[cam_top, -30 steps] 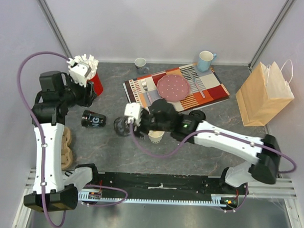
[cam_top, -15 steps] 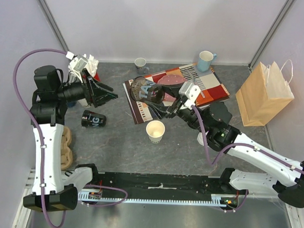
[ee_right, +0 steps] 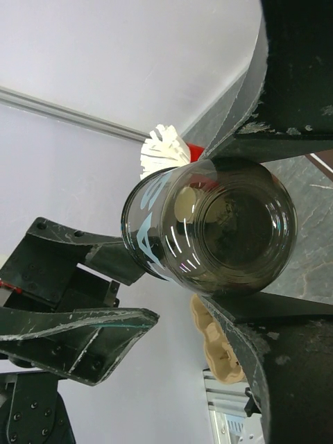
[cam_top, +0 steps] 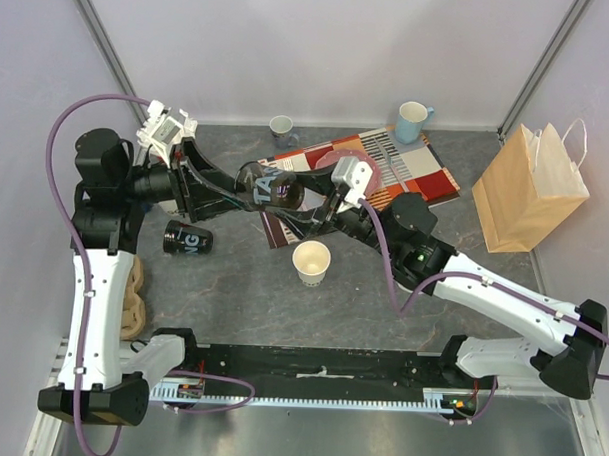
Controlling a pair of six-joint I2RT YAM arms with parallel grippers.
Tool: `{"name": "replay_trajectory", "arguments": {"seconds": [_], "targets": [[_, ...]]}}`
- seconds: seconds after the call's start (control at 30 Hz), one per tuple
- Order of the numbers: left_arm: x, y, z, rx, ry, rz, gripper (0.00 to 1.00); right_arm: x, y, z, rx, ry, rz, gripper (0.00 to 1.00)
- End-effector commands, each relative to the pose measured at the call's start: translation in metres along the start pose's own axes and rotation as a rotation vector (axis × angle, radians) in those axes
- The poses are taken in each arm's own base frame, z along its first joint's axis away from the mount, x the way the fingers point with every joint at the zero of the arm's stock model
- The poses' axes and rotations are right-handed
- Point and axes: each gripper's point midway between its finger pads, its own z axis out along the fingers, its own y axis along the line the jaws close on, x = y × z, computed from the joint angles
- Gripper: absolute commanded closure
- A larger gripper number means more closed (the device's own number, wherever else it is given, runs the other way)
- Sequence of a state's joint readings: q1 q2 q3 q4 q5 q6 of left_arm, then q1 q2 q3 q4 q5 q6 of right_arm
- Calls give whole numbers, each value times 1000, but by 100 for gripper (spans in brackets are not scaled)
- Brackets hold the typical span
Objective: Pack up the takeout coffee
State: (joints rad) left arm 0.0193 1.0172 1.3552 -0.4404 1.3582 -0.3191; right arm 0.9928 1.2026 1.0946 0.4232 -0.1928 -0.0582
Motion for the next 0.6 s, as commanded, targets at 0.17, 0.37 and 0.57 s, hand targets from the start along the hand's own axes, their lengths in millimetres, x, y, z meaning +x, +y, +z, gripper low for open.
{"name": "replay_trajectory", "arguments": {"seconds": [0.17, 0.37, 0.57], "targets": [[7, -15, 5, 94, 29, -51, 63, -31, 9, 8, -61, -83, -22, 36], [7, -19, 4, 113, 37, -54, 98, -6, 9, 3, -63, 18, -22, 13], [12, 28, -6, -221, 58, 116, 98, 19, -28, -30, 132, 152, -43, 2]]}}
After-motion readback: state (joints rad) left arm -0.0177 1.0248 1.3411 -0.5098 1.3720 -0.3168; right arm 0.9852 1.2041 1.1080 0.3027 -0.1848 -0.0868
